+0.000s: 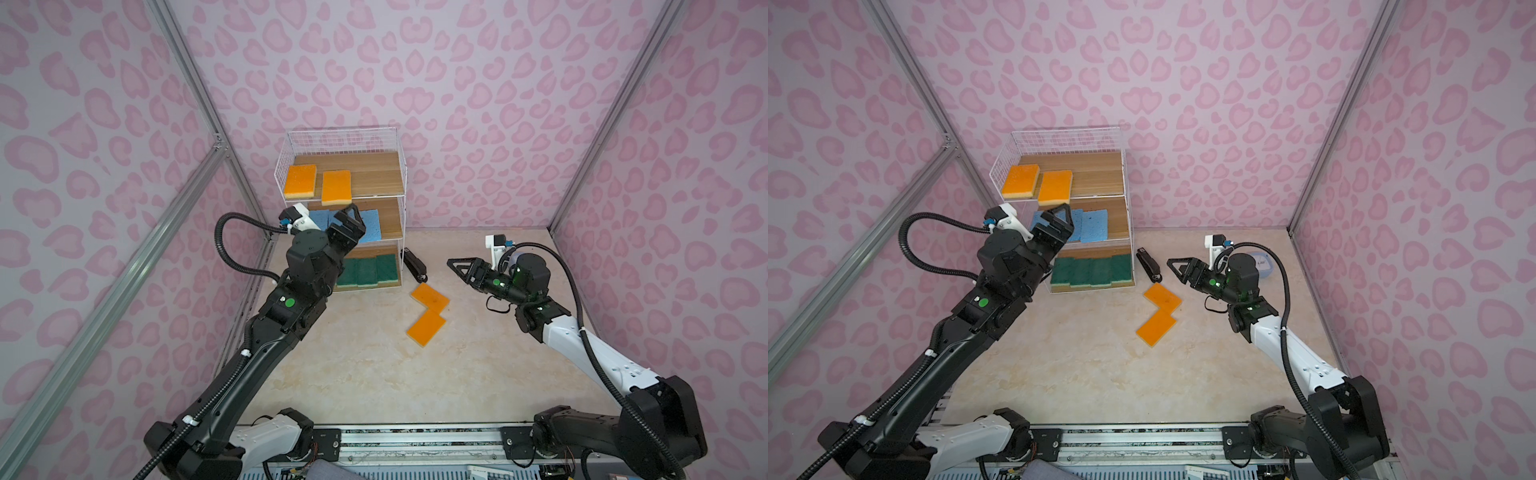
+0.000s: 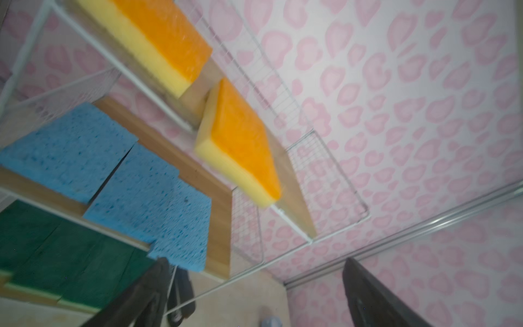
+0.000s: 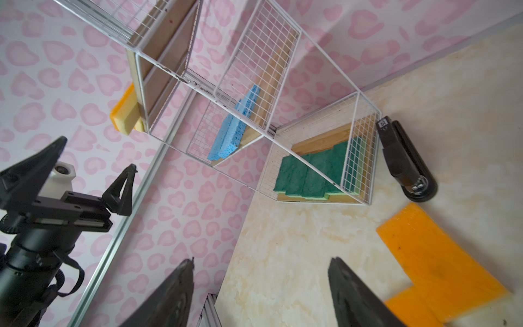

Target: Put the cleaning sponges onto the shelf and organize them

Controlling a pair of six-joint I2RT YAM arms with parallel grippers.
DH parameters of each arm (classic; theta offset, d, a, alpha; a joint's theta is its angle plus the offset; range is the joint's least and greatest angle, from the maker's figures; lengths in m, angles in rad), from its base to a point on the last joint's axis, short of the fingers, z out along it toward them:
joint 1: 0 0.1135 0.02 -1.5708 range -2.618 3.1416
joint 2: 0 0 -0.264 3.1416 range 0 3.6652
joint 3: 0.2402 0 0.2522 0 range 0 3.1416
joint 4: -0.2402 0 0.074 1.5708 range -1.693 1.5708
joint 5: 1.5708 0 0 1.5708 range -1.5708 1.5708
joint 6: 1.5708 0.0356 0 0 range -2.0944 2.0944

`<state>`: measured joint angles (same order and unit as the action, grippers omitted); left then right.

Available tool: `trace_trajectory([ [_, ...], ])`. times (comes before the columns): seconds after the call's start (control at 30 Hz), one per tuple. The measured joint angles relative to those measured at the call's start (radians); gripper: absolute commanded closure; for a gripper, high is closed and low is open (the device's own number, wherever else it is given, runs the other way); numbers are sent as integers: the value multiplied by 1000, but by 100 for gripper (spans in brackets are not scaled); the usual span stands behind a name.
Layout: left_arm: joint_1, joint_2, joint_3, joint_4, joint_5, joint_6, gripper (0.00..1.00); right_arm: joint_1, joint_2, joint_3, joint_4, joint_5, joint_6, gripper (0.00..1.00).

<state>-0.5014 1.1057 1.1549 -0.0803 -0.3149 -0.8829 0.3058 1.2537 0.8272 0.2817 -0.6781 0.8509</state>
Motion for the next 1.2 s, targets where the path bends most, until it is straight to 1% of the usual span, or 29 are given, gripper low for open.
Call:
trace_trajectory([
  [0.03,0,-27,-54,-11,30,12,27,0,-5,-1,-30,6,-21,24],
  [0.1,-4,-82,-171,-36,93,43,34,0,-11,-10,-85,25,-64,24],
  [0.2,-22,-107,-301,-55,180,76,40,0,-11,-45,-137,37,-107,24],
  [0.3,-45,-69,-409,-58,262,92,43,0,-4,-89,-153,44,-112,24],
  [0.4,-89,-1,-474,-55,322,98,43,2,5,-116,-152,45,-108,24],
  [0.53,-168,85,-479,-20,355,120,43,2,2,-134,-151,46,-105,24],
  [0.67,-220,198,-449,7,378,136,50,2,-8,-151,-153,49,-105,24],
  [0.8,-240,322,-422,43,407,150,51,-2,-32,-156,-161,50,-111,24],
  [1.0,-253,457,-360,53,434,153,53,-20,-55,-166,-183,49,-128,24],
  [1.13,-256,456,-340,54,436,158,50,-24,-61,-161,-208,47,-132,24],
  [1.2,-257,395,-342,43,413,161,50,-24,-70,-146,-229,48,-143,25],
])
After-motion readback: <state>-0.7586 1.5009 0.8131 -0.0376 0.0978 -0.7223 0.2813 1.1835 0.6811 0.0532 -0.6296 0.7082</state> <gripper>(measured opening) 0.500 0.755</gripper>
